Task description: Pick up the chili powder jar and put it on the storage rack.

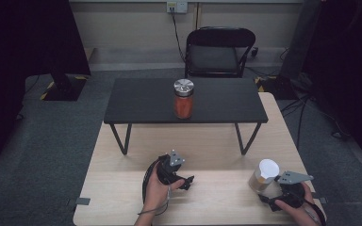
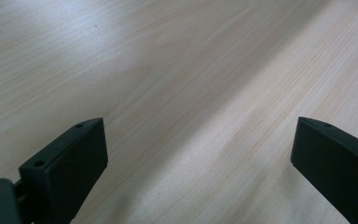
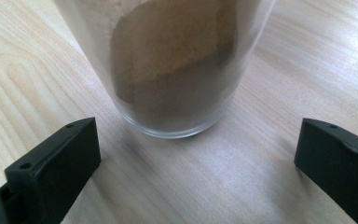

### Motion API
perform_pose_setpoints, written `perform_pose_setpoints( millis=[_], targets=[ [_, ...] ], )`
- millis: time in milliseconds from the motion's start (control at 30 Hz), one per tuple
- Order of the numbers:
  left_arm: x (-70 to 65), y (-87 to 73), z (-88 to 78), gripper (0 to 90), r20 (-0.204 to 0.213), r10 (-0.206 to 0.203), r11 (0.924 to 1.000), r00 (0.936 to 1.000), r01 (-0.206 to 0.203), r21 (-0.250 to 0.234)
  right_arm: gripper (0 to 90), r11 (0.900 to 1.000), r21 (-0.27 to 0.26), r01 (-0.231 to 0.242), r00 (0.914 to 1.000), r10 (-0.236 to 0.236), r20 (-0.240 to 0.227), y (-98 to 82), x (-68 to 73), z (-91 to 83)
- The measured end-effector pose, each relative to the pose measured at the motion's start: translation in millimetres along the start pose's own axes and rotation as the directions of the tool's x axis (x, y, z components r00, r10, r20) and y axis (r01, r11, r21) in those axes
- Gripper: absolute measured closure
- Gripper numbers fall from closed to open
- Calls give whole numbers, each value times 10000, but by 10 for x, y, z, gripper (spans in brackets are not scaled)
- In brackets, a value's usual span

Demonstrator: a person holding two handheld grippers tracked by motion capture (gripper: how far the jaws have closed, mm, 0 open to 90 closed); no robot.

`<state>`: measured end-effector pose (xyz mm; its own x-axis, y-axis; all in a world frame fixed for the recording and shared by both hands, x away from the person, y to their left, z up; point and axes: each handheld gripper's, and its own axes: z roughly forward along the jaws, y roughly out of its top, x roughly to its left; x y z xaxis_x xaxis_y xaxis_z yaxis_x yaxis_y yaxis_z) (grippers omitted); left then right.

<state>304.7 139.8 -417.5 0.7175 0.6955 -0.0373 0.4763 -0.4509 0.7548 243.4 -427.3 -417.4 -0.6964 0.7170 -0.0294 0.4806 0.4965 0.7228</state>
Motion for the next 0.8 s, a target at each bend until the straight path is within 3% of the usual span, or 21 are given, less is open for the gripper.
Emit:
perform_pose_setpoints(
  millis=[333,533,800],
  targets=[
    [-2,-51,32,34,-17,-10,9998,10000,11,212,0,10000,0,3,10000,-3,0,0,0,0],
    [-57,-57,45,19,-199,394,9988,9990,-388,283,0,10000,2,2,10000,-2,0,0,0,0],
    [-70,-52,48,0,-206,323,9990,9993,-316,331,0,10000,2,1,10000,-1,-1,0,0,0]
  ],
)
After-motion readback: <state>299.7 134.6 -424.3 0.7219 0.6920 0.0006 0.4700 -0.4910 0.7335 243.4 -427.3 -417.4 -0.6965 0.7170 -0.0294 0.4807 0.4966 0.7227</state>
